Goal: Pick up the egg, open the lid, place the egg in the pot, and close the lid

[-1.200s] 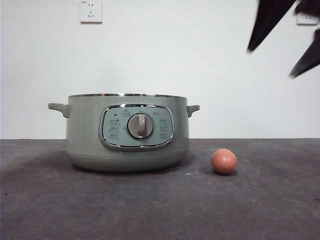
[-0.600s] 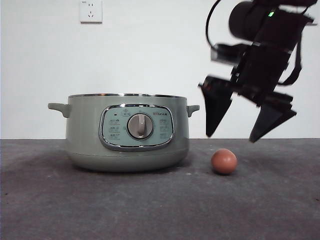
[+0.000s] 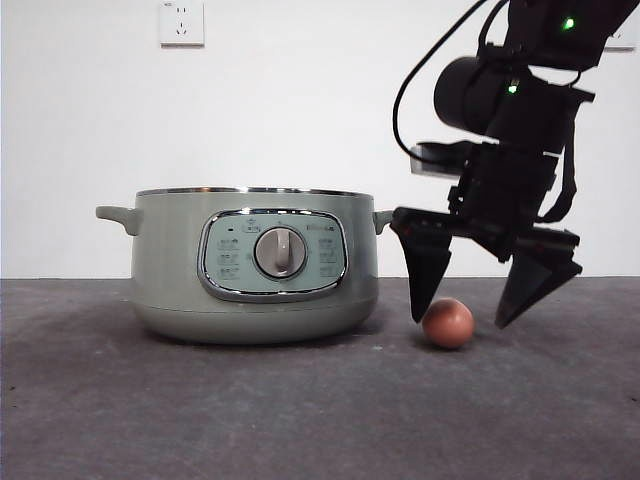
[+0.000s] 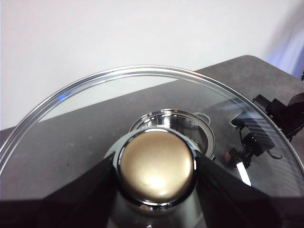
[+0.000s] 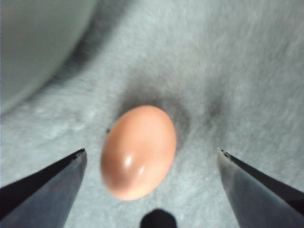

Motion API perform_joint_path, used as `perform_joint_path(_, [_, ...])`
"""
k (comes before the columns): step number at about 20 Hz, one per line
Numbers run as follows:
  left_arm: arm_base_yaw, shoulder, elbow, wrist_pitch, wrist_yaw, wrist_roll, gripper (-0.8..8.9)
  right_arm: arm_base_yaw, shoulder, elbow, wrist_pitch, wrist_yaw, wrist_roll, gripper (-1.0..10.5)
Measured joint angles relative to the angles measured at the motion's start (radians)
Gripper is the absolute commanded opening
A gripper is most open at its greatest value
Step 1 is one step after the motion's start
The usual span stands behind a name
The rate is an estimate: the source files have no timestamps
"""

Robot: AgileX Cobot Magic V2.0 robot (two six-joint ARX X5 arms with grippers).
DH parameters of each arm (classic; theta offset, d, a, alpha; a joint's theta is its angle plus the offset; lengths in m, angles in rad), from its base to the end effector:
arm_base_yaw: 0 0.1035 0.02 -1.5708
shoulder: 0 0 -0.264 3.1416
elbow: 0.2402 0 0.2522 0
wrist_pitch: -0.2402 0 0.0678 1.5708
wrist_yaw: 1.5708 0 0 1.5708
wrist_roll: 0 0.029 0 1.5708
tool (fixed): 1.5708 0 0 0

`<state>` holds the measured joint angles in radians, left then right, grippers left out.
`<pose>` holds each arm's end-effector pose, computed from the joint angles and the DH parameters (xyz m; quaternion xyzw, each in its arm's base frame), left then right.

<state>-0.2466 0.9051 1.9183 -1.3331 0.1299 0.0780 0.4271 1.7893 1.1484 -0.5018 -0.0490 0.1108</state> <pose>0.0256 -0.0103 0.5204 0.0471 0.1517 -0.1908 0.9687 0.3176 0.1461 0.1748 -0.0562 0.5413 0.1686 0.8218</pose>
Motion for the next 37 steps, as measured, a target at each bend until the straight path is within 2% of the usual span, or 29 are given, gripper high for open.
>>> perform_joint_path(2, [0.0,0.005,-0.002,0.0,0.0,0.0,-0.08,0.001,0.013,0.0,0.0,0.001,0.011,4.2])
perform_joint_path(4, [0.0,0.006,-0.002,0.0,-0.001,0.0,-0.08,0.006,0.013,0.0,0.023,0.01,0.018,2.4])
perform_joint_path(6, [0.0,0.006,-0.002,0.0,0.0,0.0,-0.08,0.008,0.013,0.0,0.028,0.01,0.025,1.6])
perform_joint_path(9, [0.0,0.001,-0.002,0.0,-0.001,0.0,-0.08,0.015,0.013,0.0,0.029,0.004,0.032,-0.2])
perform_joint_path(16, [0.0,0.001,-0.002,0.0,0.0,0.0,-0.08,0.023,-0.011,0.0,-0.01,-0.003,0.032,-0.1])
perform_joint_path(21, [0.0,0.002,-0.002,0.0,-0.001,0.001,-0.08,0.026,-0.243,0.0,-0.084,-0.005,0.024,-0.1])
perform_joint_path(24, [0.0,0.002,-0.002,0.0,0.0,0.001,-0.08,0.047,-0.369,0.012,-0.071,-0.011,0.023,-0.1])
perform_joint_path(26, [0.0,0.002,-0.002,0.0,-0.001,0.001,-0.08,0.075,-0.39,0.078,-0.045,-0.024,0.005,-0.1])
perform_joint_path(30, [0.0,0.003,-0.002,0.0,-0.001,0.001,-0.08,0.138,-0.292,0.307,-0.036,-0.037,-0.039,-0.2])
perform_joint_path(37, [0.0,0.003,-0.002,0.0,0.0,0.002,-0.08,0.203,0.139,0.779,-0.175,-0.037,-0.104,-0.1])
